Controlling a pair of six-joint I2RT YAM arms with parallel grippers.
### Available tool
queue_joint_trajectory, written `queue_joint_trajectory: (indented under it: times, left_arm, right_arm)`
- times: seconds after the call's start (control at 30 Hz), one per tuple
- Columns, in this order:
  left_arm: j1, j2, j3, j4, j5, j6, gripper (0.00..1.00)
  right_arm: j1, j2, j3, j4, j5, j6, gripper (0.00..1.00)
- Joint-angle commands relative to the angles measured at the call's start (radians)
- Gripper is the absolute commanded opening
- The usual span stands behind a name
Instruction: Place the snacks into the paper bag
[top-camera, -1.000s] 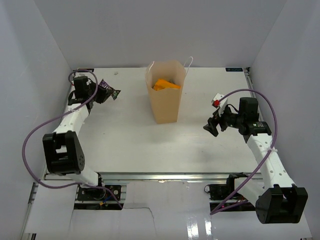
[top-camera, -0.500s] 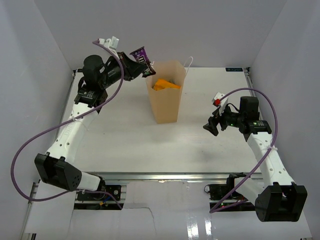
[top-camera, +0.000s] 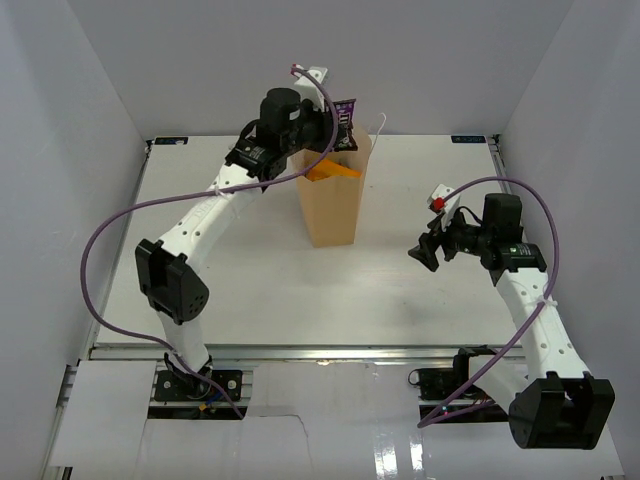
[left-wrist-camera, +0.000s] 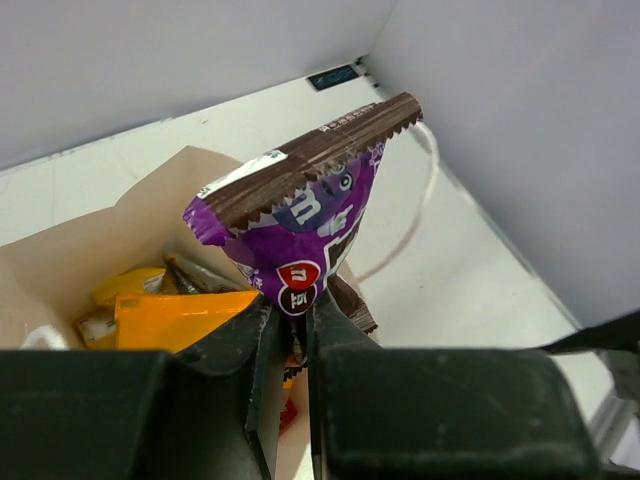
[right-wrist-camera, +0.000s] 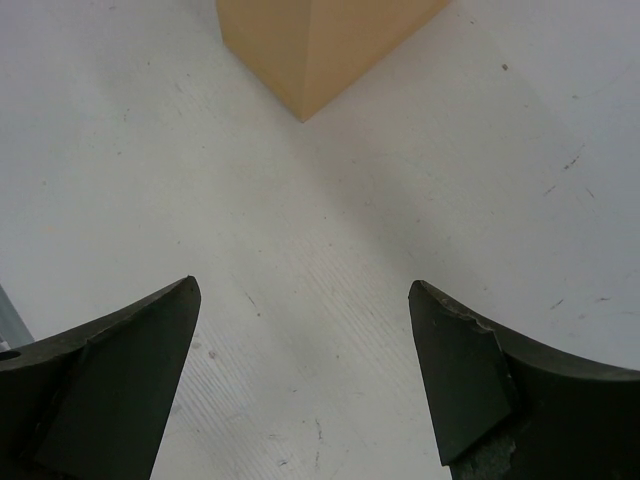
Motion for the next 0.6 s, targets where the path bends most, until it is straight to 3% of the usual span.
queue_joint_trajectory:
  times: [0.0, 0.3, 0.57]
  left_arm:
    - [-0.033, 0.045, 0.125, -0.125, -0.149, 0.106, 0.24]
    - [-0.067, 0.079, 0.168, -0.145, -0.189, 0.131, 0.56]
    - [-0.079, -0.013, 0.162, -0.142, -0.093, 0.079, 0.63]
  right_arm:
    - [-0.009, -0.026, 0.008, -0.007, -0.009, 0.005, 0.91]
    - [-0.02, -0.038, -0.009, -0.004, -0.005, 0.007, 0.91]
    - [-0.02, -0.026, 0.007, 0.005, 0.017, 0.042, 0.91]
